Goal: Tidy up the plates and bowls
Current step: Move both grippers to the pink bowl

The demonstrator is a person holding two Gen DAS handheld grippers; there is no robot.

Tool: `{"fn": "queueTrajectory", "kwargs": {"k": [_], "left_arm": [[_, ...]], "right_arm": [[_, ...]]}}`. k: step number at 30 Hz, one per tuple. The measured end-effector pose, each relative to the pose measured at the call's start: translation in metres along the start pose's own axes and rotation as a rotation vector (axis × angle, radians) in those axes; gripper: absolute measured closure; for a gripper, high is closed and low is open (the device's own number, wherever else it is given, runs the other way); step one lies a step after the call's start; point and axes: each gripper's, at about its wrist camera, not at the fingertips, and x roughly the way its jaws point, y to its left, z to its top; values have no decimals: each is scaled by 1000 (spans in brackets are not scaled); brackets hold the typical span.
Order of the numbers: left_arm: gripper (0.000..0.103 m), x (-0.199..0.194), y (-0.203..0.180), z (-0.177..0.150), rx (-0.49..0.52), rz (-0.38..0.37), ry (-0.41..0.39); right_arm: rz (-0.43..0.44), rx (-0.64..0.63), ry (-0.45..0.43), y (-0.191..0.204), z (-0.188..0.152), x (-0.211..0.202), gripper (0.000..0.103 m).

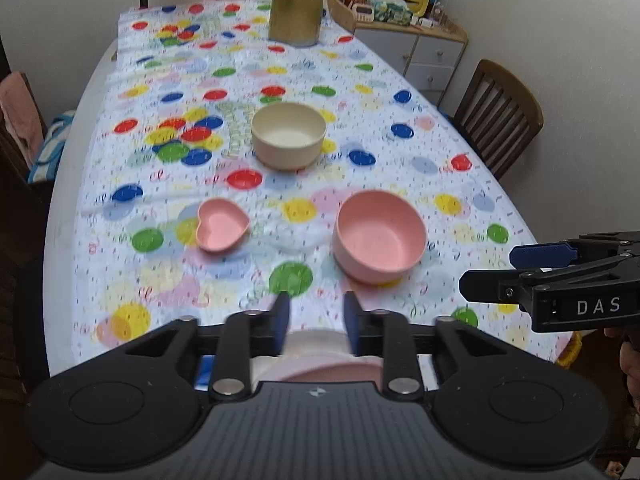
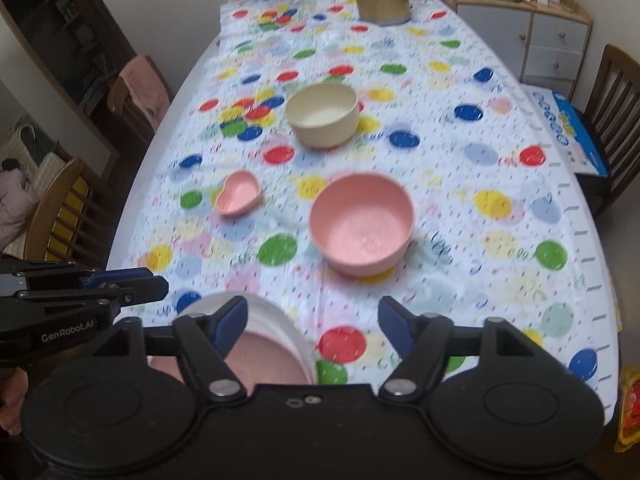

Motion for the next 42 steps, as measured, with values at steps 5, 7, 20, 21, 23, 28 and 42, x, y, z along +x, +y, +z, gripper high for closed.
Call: {"fn": "queueTrajectory", "kwargs": {"k": [5, 7, 20, 21, 23, 28, 42], "left_arm": [[33, 4, -16, 19, 21, 44, -77], [29, 8, -22, 26, 17, 54, -92], [24, 82, -30, 45, -141, 76, -38], [24, 90, -28, 44, -155, 85, -20], [24, 105, -26, 44, -178, 100, 9], [24, 131, -22, 42, -212, 114, 59], [25, 176, -23, 30, -299, 136, 141]], "right_arm": [[-5, 12, -45, -14, 15, -4, 23], [-13, 14, -68, -21, 22, -5, 13], [-41, 18, -85, -62, 49, 28, 1], [-45, 20, -78, -65, 50, 33, 1], [-50, 15, -67, -70, 52, 44, 3], [-59, 20, -21, -84, 61, 75, 15], [-48, 11, 142, -95, 61, 139, 49]]}}
